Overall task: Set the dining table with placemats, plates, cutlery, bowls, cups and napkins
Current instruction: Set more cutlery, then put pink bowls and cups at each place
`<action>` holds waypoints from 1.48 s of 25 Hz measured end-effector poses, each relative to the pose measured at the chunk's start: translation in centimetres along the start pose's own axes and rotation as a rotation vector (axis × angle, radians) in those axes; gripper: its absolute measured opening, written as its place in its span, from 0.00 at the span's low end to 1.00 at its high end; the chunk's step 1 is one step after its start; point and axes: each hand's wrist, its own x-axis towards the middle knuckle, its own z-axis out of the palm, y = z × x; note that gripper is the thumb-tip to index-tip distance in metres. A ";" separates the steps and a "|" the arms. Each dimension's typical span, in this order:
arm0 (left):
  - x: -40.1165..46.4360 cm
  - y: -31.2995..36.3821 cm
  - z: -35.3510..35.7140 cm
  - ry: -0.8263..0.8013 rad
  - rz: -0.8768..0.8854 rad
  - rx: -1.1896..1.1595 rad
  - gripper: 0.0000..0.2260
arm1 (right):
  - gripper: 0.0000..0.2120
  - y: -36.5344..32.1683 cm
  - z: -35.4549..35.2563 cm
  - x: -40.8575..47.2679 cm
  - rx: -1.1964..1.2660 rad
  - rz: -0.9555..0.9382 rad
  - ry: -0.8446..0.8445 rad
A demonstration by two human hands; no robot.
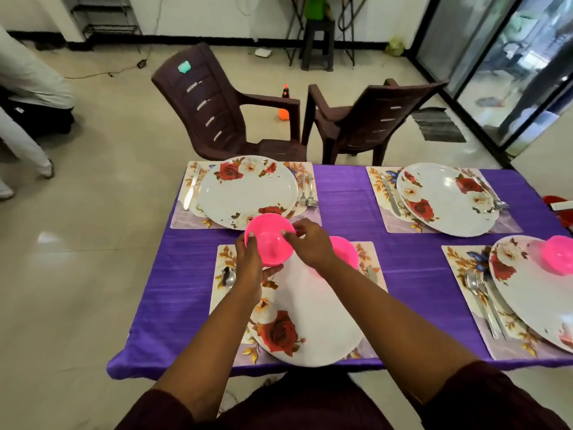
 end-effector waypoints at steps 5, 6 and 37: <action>-1.3 1.9 -3.3 0.002 0.027 0.017 0.17 | 0.08 -2.1 2.5 0.5 -0.161 -0.087 -0.042; -1.6 2.2 -4.2 -0.002 0.030 -0.004 0.15 | 0.06 -2.7 3.1 0.6 -0.177 -0.106 -0.064; 17.1 19.1 -37.4 -0.266 -0.032 0.193 0.20 | 0.12 -24.6 35.7 6.8 0.024 0.103 0.184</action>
